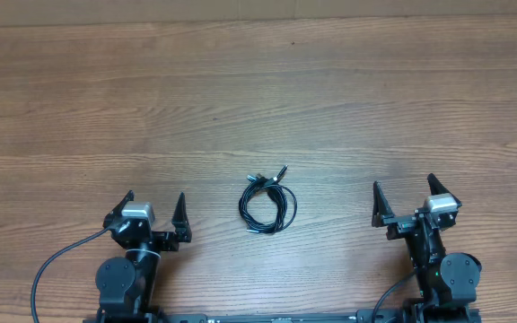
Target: Untangle cables
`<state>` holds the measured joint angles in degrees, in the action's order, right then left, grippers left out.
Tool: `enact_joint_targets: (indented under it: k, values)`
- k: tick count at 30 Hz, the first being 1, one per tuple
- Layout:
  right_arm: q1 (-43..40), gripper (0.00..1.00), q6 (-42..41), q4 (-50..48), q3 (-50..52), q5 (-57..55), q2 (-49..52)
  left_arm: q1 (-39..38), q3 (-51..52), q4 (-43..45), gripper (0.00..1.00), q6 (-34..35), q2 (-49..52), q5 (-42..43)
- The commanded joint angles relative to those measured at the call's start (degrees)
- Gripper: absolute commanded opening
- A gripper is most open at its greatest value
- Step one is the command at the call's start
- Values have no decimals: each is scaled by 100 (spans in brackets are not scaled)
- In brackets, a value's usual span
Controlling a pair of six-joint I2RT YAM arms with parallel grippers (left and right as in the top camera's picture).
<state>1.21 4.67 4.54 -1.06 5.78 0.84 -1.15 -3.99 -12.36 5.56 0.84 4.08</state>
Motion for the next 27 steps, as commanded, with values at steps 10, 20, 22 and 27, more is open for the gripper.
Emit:
enact_joint_targets:
  k: [10, 20, 22, 27]
  values:
    - [4, 100, -35, -22, 59, 28, -68, -35, 31, 20, 100, -87, -61, 22]
    - [4, 100, -33, -22, 59, 31, -68, -35, 31, 20, 100, -87, -61, 22]
    - [4, 100, -33, -22, 59, 31, -68, -35, 31, 20, 100, -87, -61, 22]
    - [4, 100, -33, -22, 59, 31, -68, -35, 31, 417, 99, -72, -61, 35]
